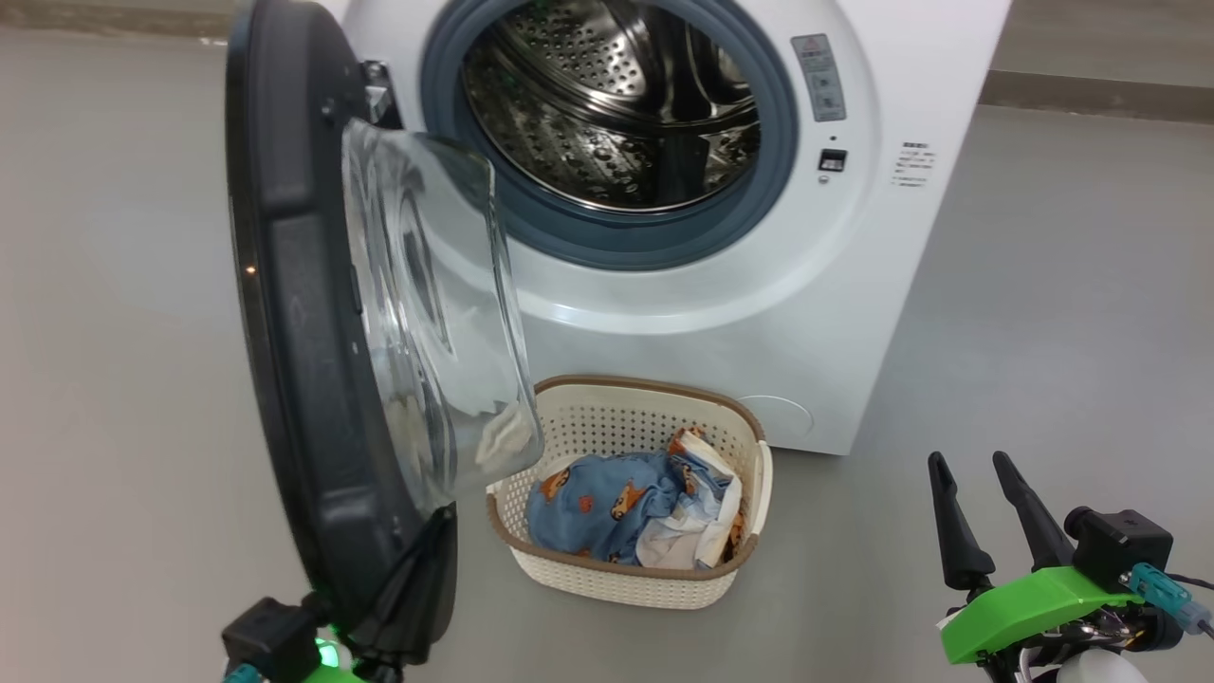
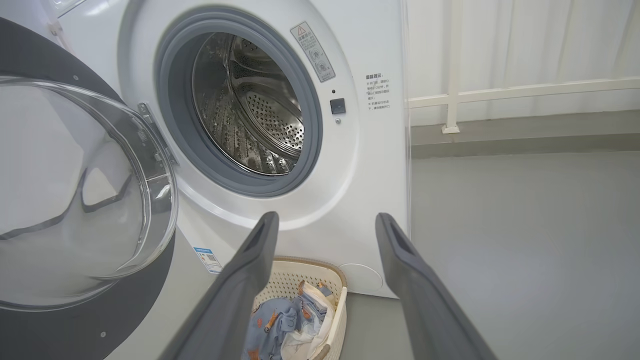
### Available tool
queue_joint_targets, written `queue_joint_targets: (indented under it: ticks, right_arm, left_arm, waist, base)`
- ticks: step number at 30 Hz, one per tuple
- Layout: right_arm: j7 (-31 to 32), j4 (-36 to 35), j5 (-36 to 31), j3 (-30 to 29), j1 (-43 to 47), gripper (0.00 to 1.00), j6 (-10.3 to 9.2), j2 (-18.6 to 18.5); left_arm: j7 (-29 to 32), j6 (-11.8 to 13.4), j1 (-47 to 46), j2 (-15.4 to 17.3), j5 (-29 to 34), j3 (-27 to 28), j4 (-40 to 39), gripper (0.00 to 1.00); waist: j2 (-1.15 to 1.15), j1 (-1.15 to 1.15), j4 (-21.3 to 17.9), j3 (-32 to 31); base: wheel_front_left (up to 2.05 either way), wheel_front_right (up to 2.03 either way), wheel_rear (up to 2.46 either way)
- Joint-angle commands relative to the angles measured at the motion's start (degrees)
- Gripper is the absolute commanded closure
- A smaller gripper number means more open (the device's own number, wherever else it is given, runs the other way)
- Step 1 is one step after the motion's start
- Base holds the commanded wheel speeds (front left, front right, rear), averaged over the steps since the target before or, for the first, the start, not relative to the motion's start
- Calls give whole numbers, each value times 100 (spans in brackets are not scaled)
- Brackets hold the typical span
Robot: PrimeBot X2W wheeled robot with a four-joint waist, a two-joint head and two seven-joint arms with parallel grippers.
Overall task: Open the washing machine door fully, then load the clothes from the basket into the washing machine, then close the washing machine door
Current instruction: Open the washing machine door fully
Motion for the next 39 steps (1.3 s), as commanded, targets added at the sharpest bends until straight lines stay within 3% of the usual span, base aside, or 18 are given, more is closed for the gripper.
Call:
queue_joint_targets:
  ticks: [1, 18, 39]
  right_arm:
    - [-54, -116, 32, 80, -46, 0, 43, -25]
    - [-54, -119, -29, -12, -87, 0, 43, 143]
    - [-54, -135, -185, -129, -404, 0, 43, 300]
  left_arm:
    - [-5, 138, -167, 230, -48, 372, -47, 100]
    - [71, 261, -491, 558, -353, 818, 338, 100]
    - [111, 295, -1662, 1534, -570, 1506, 1739, 100]
  waist:
    - [0, 0, 125, 6]
    - [0, 0, 621, 124]
    - [0, 0, 875, 671]
  base:
    - [0, 0, 0]
    - [0, 0, 0]
    - [0, 0, 0]
